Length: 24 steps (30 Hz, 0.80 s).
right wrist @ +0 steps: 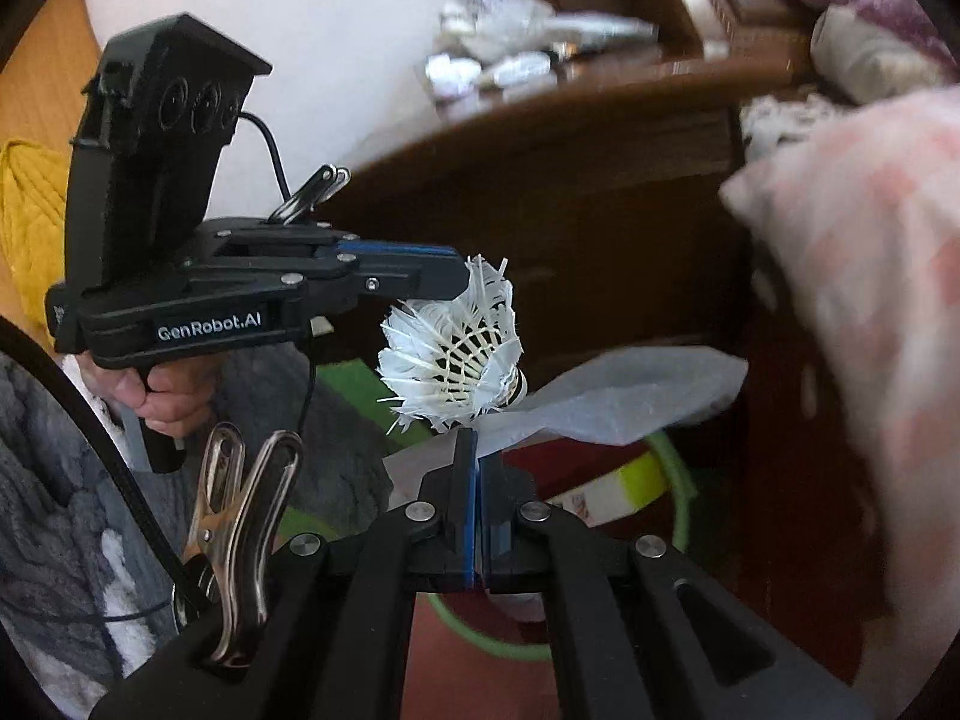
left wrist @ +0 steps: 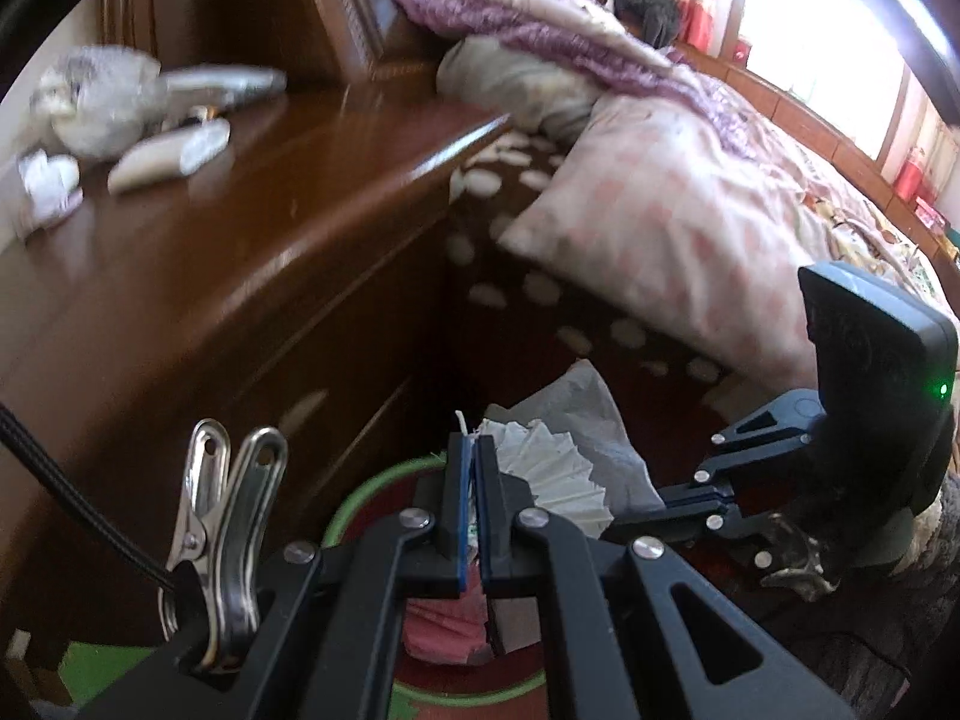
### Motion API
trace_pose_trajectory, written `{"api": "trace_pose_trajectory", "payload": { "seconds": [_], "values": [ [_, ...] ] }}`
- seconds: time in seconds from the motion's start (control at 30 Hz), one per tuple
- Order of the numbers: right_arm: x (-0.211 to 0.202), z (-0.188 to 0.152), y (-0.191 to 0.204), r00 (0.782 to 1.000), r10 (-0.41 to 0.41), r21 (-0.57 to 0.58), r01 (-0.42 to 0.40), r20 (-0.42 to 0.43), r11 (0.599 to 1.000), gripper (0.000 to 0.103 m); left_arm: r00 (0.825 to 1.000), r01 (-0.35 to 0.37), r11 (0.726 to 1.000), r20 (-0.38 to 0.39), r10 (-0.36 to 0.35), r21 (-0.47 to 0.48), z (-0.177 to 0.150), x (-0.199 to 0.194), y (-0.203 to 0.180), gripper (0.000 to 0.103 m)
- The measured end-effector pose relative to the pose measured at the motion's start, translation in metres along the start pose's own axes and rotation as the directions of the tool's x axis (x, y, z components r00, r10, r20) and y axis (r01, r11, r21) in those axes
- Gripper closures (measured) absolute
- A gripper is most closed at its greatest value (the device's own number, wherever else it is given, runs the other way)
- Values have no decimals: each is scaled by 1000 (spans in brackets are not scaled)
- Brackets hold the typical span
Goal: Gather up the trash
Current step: 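Lower both grippers with their items down over the red bin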
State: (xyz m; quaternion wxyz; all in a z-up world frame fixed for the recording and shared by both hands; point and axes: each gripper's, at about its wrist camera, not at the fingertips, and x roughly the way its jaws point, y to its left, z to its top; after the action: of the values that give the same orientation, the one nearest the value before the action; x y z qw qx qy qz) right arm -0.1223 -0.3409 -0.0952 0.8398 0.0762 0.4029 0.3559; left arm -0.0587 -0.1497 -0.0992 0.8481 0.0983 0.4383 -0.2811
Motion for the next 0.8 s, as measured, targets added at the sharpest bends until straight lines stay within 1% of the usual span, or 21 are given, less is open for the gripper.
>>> {"api": "trace_pose_trajectory", "payload": {
  "seconds": [0.1, 0.23, 0.4, 0.53, 0.57, 0.67, 0.7, 0.8],
  "values": [
    [13, -6, -3, 999, 21, 18, -20, -30, 1000, 102, 999, -11, 1000, -36, 11, -15, -7, 9, 6, 101],
    [31, -9, -12, 997, 55, 53, -53, -48, 997, 102, 998, -39, 999, -51, 38, -33, -11, 15, 14, 101],
    [55, -21, -18, 993, 62, 68, -56, -96, 996, 102, 996, -51, 998, -76, 47, -47, -15, 23, 21, 101],
    [74, -33, -22, 987, 61, 72, -51, -146, 996, 102, 991, -51, 997, -128, 43, -65, -23, 38, 25, 101],
    [82, -38, -24, 984, 57, 76, -44, -171, 996, 102, 988, -50, 996, -149, 39, -69, -26, 44, 26, 101],
    [99, -48, -27, 975, 46, 75, -31, -217, 997, 102, 982, -68, 995, -183, 54, -70, -34, 57, 28, 101],
    [105, -51, -27, 975, 24, 64, -10, -221, 998, 102, 980, -80, 994, -188, 66, -73, -37, 61, 29, 101],
    [119, -56, -23, 972, 36, 63, -22, -232, 998, 102, 976, -81, 992, -211, 60, -97, -41, 70, 33, 101]
  ]
}}
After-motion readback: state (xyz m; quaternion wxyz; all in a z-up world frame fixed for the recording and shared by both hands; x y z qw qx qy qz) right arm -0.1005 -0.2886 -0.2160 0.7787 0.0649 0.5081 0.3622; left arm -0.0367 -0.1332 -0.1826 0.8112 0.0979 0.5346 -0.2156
